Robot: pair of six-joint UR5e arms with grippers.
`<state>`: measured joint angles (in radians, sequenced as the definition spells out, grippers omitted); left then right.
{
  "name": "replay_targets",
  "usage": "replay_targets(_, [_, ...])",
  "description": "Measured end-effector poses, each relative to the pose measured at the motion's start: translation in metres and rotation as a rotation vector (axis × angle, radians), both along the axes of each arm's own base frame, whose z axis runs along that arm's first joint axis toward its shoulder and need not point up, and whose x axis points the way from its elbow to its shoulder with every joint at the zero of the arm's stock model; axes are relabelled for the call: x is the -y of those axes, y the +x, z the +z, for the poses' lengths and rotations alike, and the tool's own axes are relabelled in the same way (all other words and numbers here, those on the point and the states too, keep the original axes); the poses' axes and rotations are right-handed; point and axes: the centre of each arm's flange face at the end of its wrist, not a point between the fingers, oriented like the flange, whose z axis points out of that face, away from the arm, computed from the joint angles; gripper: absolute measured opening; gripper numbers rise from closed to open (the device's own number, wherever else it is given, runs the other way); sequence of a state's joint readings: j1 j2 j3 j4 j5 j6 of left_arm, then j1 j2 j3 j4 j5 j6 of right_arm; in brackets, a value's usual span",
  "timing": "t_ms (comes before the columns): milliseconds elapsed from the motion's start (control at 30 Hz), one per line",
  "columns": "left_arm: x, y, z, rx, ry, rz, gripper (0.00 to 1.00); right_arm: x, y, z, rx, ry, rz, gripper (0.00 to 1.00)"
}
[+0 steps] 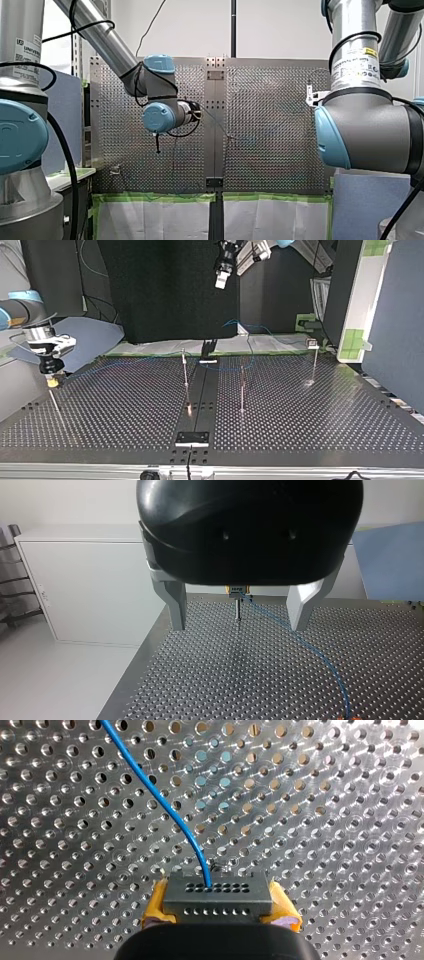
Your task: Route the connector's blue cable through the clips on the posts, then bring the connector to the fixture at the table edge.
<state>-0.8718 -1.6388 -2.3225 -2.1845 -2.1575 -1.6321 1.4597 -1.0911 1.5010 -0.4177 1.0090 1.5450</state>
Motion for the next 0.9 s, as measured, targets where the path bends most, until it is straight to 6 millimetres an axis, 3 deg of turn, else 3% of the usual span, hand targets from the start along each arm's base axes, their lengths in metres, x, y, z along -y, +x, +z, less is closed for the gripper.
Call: replay_targets(900, [-0.0002, 0.0020, 0.0005, 0.003, -0.002, -0.001, 1.00, 0.0065, 0.0008, -0.0029, -0.001, -0.002, 0.003, 0.00])
